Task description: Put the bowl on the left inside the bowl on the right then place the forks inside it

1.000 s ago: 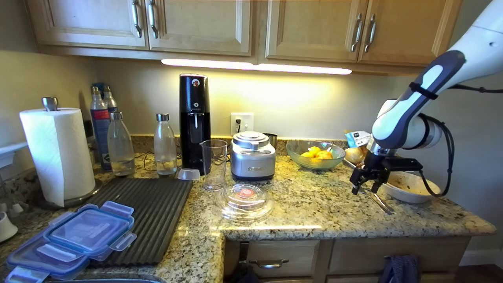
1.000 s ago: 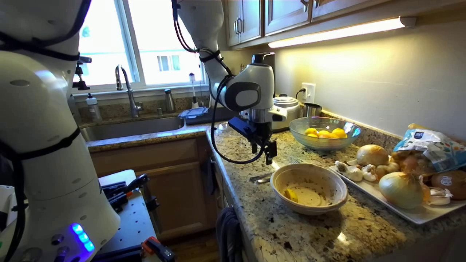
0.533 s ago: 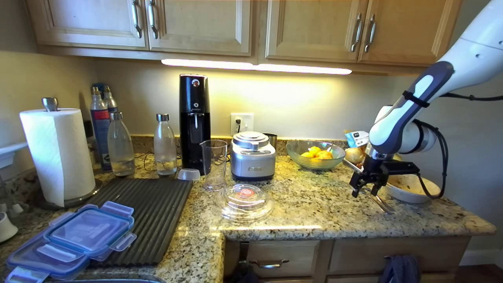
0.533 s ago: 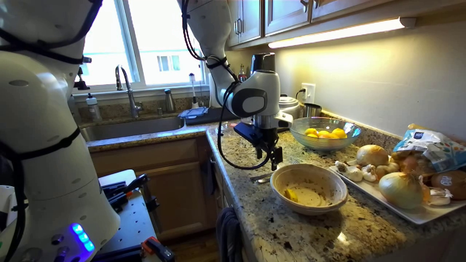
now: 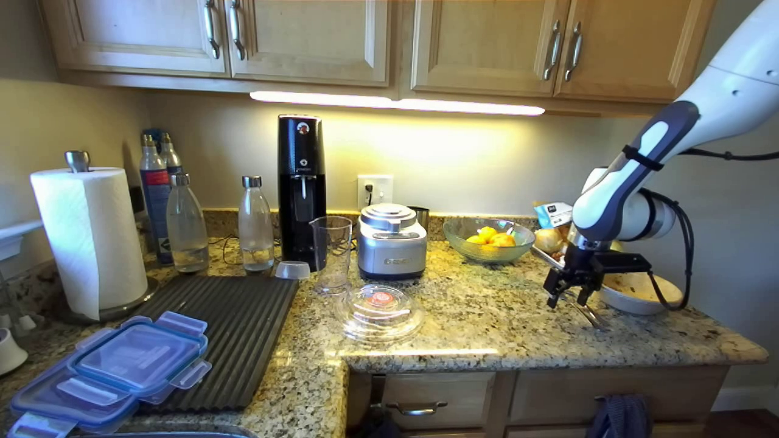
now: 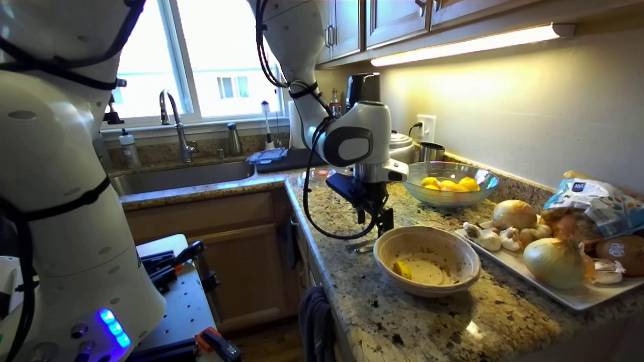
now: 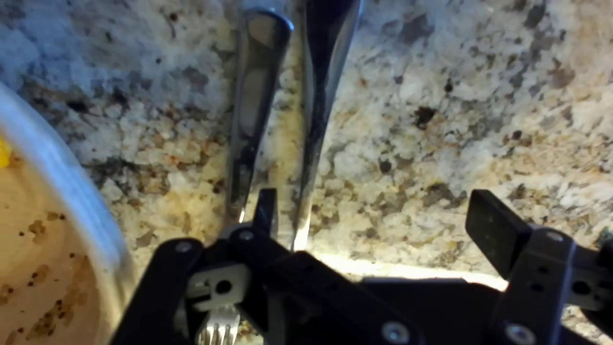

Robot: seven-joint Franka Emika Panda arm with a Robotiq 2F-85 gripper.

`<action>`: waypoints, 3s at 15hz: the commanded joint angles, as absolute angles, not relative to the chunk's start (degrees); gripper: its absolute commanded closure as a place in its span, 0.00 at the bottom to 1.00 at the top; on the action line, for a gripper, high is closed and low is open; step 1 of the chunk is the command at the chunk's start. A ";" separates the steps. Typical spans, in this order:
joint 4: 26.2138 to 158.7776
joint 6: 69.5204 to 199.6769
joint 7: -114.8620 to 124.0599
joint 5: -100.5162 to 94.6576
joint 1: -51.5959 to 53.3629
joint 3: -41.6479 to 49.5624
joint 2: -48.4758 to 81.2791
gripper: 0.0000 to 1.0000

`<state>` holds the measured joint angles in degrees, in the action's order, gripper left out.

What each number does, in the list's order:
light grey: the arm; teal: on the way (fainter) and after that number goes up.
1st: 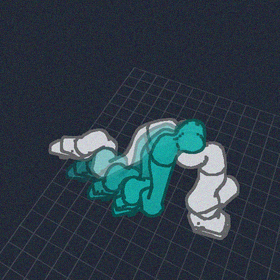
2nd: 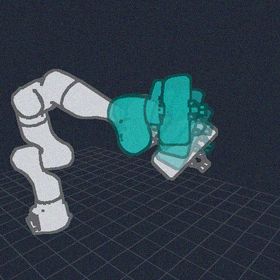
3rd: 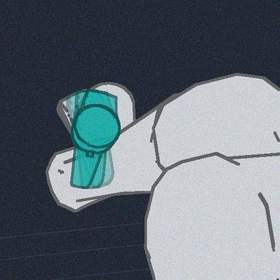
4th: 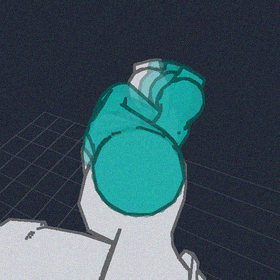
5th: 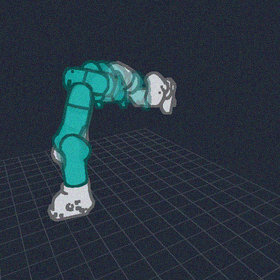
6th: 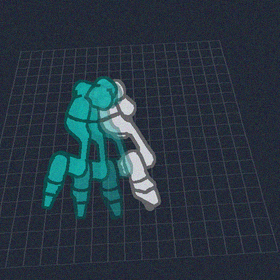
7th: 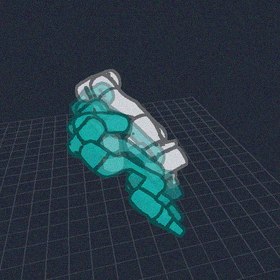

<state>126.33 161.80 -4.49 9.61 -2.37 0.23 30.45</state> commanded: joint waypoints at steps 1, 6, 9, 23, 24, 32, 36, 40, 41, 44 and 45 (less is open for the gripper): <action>126.41 161.03 -4.23 8.98 -4.47 -1.11 30.12 0.20; 126.55 161.35 -4.78 9.44 -5.71 -2.41 30.23 0.43; 126.64 161.55 -4.82 9.48 -6.13 -2.67 30.08 0.62; 127.08 159.37 -6.38 9.73 -7.49 -5.34 28.08 0.93; 127.73 158.63 -6.47 9.48 -7.37 -5.34 26.70 0.93; 129.07 152.13 -5.41 10.01 -6.77 -3.57 18.44 0.93; 129.73 148.70 -2.75 9.25 -6.14 -0.55 14.54 0.93; 131.60 147.13 1.20 7.67 -5.83 3.11 10.71 0.93; 131.78 146.48 1.98 7.48 -5.91 3.83 10.06 0.93; 132.23 144.15 5.55 6.13 -6.20 6.30 9.06 0.93; 132.19 143.27 6.12 5.95 -6.36 6.80 8.83 0.93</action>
